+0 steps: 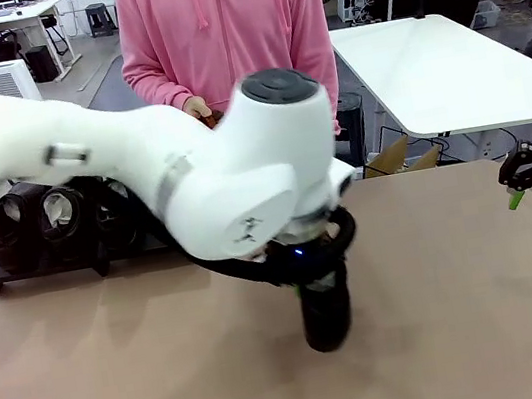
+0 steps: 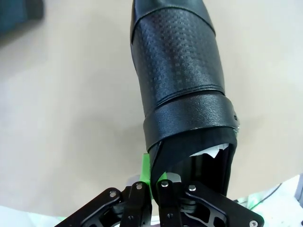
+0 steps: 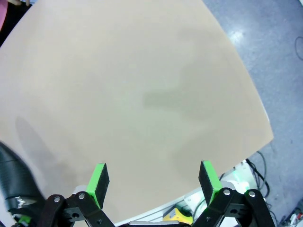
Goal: Organize the shoes by placing them on the stand.
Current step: Place the Shoe from the middle of the table onto the Shoes Stand.
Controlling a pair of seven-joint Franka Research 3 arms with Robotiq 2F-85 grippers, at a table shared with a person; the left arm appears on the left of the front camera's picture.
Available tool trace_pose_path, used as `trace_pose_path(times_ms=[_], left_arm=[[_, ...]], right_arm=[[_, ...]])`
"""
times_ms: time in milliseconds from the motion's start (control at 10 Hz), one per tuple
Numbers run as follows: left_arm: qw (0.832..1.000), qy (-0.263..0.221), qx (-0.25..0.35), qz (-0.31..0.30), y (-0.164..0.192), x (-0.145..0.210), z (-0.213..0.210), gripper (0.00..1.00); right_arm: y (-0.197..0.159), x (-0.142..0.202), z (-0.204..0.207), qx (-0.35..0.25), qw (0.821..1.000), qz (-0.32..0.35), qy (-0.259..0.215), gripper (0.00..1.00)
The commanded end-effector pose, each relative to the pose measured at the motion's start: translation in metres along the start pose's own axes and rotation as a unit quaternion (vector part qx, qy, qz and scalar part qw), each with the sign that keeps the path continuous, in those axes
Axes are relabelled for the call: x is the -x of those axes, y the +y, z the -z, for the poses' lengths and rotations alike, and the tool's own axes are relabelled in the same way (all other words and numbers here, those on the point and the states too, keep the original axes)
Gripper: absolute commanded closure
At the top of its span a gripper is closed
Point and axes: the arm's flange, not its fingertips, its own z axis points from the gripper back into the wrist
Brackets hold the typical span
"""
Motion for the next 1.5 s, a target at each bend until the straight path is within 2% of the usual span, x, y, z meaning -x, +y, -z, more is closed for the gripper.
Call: trace_pose_path(times_ms=[0,200,500,600,700,1200,1300,1400], left_arm=[[0.999,-0.029,0.028,0.021,0.045,-0.009,-0.019,1.0],[0.999,-0.039,0.008,0.022,0.085,-0.022,-0.022,1.0],[0.995,-0.102,-0.017,-0.014,0.135,-0.027,-0.05,1.0],[0.993,-0.099,0.041,-0.043,0.147,-0.03,-0.054,1.0],[0.998,-0.066,-0.017,-0.01,0.123,-0.036,-0.038,1.0],[0.998,-0.066,-0.017,-0.01,0.123,-0.036,-0.038,1.0],[0.998,-0.058,-0.011,-0.011,0.121,-0.027,-0.027,1.0],[0.993,-0.111,-0.046,-0.023,0.132,-0.036,-0.031,1.0]], right_arm=[[0.0,0.0,-0.001,-0.002,1.0,-0.001,-0.001,0.0],[0.0,0.0,-0.001,-0.002,1.0,-0.001,-0.001,0.0],[0.0,0.0,-0.001,-0.002,1.0,-0.001,-0.001,0.0],[0.0,0.0,-0.001,-0.002,1.0,-0.001,-0.001,0.0],[0.0,0.0,-0.001,-0.002,1.0,-0.001,-0.001,0.0],[0.0,0.0,-0.001,-0.002,1.0,-0.001,-0.001,0.0],[0.0,0.0,-0.001,-0.002,1.0,-0.001,-0.001,0.0],[0.0,0.0,-0.001,-0.002,1.0,-0.001,-0.001,0.0]])
